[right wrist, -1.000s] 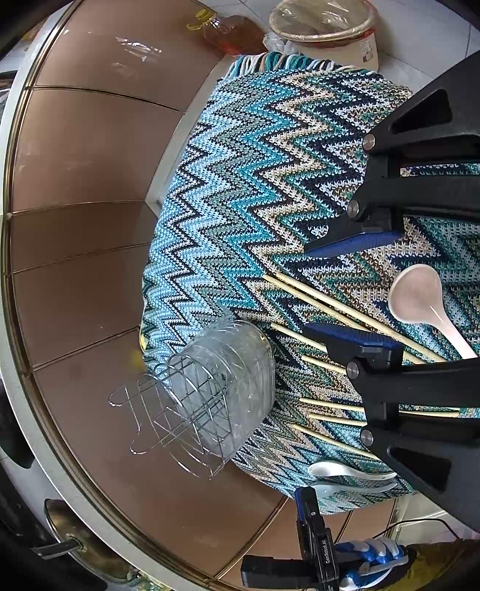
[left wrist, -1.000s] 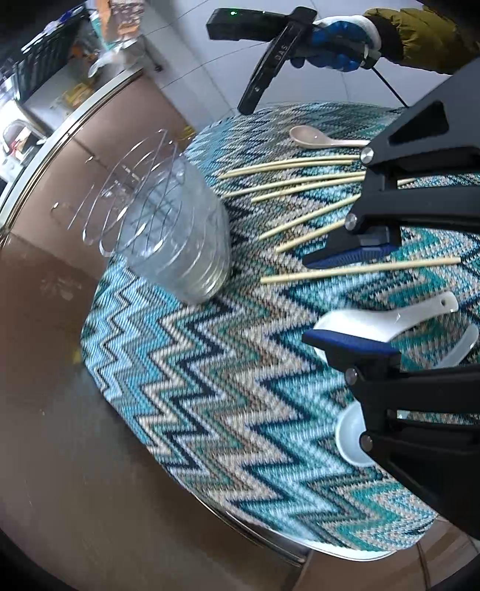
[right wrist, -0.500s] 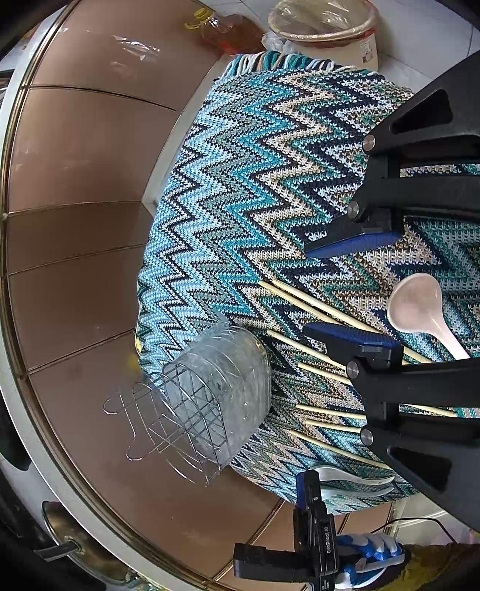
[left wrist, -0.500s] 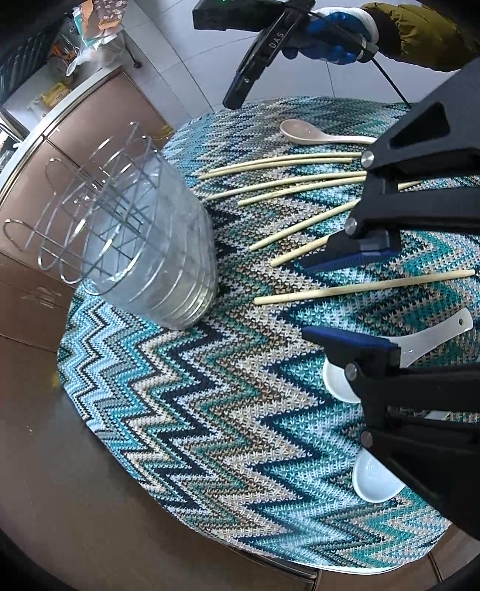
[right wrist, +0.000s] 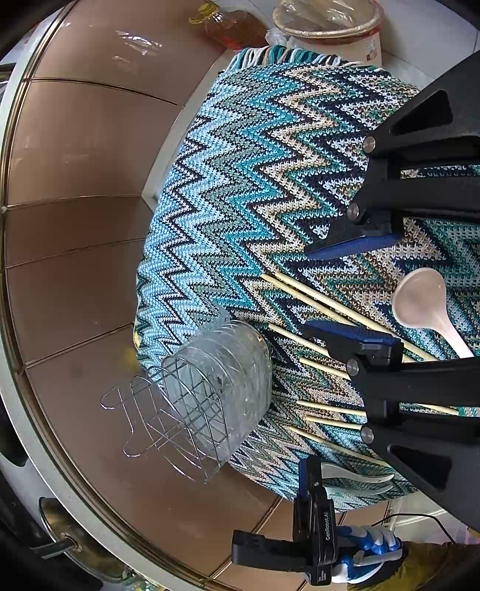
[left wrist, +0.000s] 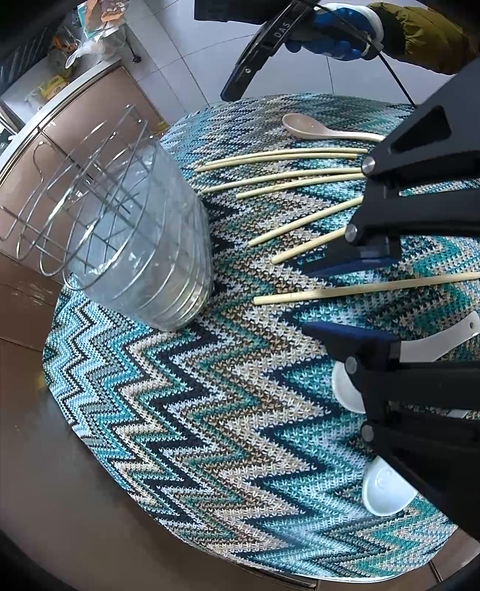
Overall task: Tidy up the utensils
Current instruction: 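Lower the right tool toward the bamboo chopsticks on the cloth, then close the right gripper on one bamboo chopstick and lift it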
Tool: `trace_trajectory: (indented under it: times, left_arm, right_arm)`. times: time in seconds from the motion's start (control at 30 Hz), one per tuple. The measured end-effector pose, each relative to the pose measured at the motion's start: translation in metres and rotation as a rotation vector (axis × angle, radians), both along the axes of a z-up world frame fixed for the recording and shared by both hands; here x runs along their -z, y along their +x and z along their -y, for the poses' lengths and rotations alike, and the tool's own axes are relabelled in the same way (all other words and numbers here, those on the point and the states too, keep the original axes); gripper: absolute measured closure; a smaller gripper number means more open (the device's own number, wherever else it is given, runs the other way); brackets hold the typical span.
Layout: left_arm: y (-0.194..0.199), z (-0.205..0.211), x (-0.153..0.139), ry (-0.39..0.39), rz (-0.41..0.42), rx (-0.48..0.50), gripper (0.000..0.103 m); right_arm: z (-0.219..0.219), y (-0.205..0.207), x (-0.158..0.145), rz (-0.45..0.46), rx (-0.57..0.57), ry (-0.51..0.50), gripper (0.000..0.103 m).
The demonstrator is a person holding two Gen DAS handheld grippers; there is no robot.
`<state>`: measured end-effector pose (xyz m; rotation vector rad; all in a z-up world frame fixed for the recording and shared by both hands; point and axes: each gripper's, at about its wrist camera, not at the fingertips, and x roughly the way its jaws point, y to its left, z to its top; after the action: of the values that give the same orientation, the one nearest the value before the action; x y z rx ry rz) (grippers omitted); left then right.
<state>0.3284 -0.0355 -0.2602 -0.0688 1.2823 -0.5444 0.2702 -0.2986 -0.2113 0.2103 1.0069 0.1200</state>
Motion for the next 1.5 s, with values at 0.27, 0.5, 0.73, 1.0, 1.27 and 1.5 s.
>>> trace_trajectory:
  times: [0.27, 0.5, 0.73, 1.0, 1.27, 1.5]
  left_arm:
    - [0.012, 0.022, 0.012, 0.041, -0.013, 0.009, 0.086]
    - [0.026, 0.027, 0.032, 0.064, -0.052, -0.027, 0.092]
    - [0.033, 0.035, 0.041, 0.07, -0.045, -0.026, 0.093]
    - [0.036, 0.032, 0.051, 0.06, -0.041, -0.018, 0.094]
    - [0.036, 0.034, 0.052, 0.074, -0.044, -0.014, 0.095]
    - [0.045, 0.05, 0.053, 0.116, -0.057, 0.007, 0.095]
  right_arm:
    - [0.004, 0.004, 0.007, -0.02, -0.008, 0.02, 0.074]
    - [0.01, 0.027, 0.029, -0.096, 0.0, 0.096, 0.082]
    - [-0.001, 0.047, 0.055, -0.177, -0.016, 0.084, 0.085]
    - [-0.014, 0.055, 0.067, -0.236, -0.035, -0.008, 0.087]
    - [-0.015, 0.055, 0.067, -0.255, -0.039, -0.035, 0.087]
    - [-0.03, 0.071, 0.074, -0.297, -0.043, -0.058, 0.087]
